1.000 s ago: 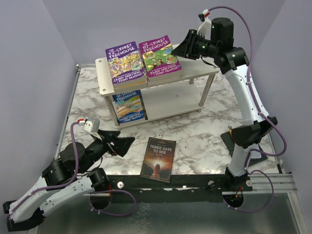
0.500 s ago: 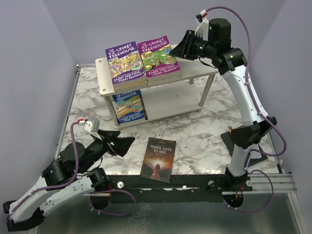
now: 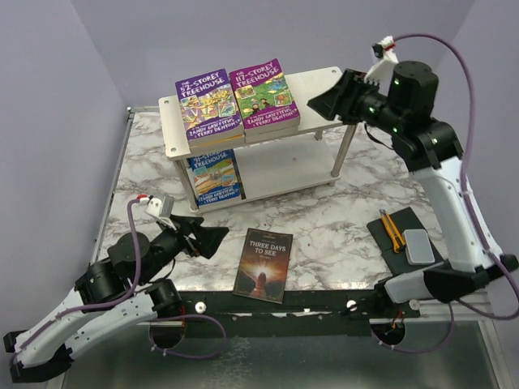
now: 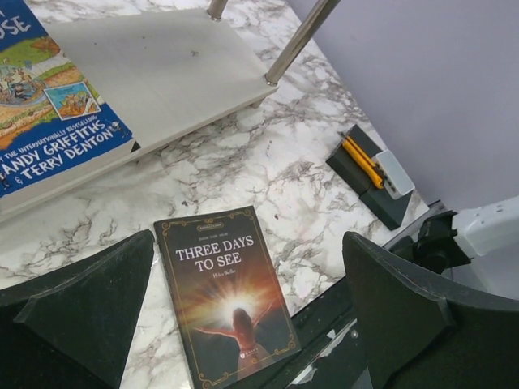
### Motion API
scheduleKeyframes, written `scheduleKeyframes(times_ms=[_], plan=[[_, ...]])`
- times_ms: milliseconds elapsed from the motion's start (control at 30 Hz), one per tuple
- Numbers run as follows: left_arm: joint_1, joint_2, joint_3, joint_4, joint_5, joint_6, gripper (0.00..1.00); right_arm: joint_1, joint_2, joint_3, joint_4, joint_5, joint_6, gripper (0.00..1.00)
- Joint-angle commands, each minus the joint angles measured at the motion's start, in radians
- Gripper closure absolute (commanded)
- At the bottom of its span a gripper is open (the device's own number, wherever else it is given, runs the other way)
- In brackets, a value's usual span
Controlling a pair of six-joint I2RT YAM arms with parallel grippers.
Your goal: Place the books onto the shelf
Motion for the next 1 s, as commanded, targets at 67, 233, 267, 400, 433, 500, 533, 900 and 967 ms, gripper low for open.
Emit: scheduleKeyframes(times_ms=[67,233,267,400,433,500,533,900,967], plan=[[0.003,0.148,0.014,0.012,0.077,-0.012,0.01,0.003,-0.283,-0.265,0.040,0.066,-0.014,0.34],[0.003,0.267,0.001,0.025,0.102,-0.080,0.01,0.003,-0.472,-0.539,0.031,0.001,0.015,0.32],[0.002,0.287,-0.008,0.030,0.107,-0.095,0.01,0.003,-0.504,-0.620,0.034,-0.017,0.023,0.32],[0.003,0.352,-0.050,0.050,0.104,-0.158,0.01,0.003,-0.603,-0.836,0.036,-0.119,0.041,0.31],[0.003,0.364,-0.063,0.056,0.097,-0.176,0.01,0.003,-0.618,-0.886,0.037,-0.131,0.047,0.31],[0.002,0.387,-0.093,0.068,0.077,-0.225,0.01,0.003,-0.651,-1.008,0.071,-0.155,0.068,0.31],[0.003,0.397,-0.110,0.074,0.069,-0.249,0.01,0.004,-0.660,-1.064,0.087,-0.162,0.081,0.31],[0.003,0.513,-0.358,0.252,0.100,-0.456,0.01,0.200,-0.671,-1.452,0.309,-0.084,0.277,0.32],[0.003,0.539,-0.381,0.299,0.120,-0.460,0.01,0.245,-0.641,-1.480,0.358,-0.062,0.311,0.32]])
